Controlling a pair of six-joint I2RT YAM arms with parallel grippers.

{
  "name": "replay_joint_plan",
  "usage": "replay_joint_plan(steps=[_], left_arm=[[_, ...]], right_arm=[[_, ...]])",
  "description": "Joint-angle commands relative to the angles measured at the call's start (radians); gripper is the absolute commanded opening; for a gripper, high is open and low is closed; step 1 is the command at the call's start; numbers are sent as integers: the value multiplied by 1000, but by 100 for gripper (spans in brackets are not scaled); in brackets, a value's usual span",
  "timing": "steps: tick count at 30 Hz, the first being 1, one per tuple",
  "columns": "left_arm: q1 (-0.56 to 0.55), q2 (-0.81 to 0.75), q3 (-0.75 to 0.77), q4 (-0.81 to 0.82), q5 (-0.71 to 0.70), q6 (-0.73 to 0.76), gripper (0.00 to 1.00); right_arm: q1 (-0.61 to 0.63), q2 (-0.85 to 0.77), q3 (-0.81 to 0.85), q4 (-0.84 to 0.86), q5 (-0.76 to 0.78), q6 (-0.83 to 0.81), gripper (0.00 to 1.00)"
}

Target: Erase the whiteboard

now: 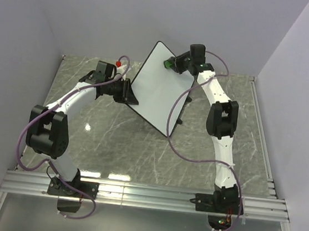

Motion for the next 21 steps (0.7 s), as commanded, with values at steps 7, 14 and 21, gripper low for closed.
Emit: replay_joint_plan(steps=[7, 14, 21], left_arm=[[-61, 49, -53, -71, -124, 155, 0], [-61, 58, -46, -77, -117, 156, 0], [-61, 67, -41, -77, -113, 156, 0]], right_arm=[[-15, -23, -100, -27, 86, 21, 0], [-65, -52, -126, -170, 229, -32, 0], [-59, -43, -135, -175, 181, -61, 0]])
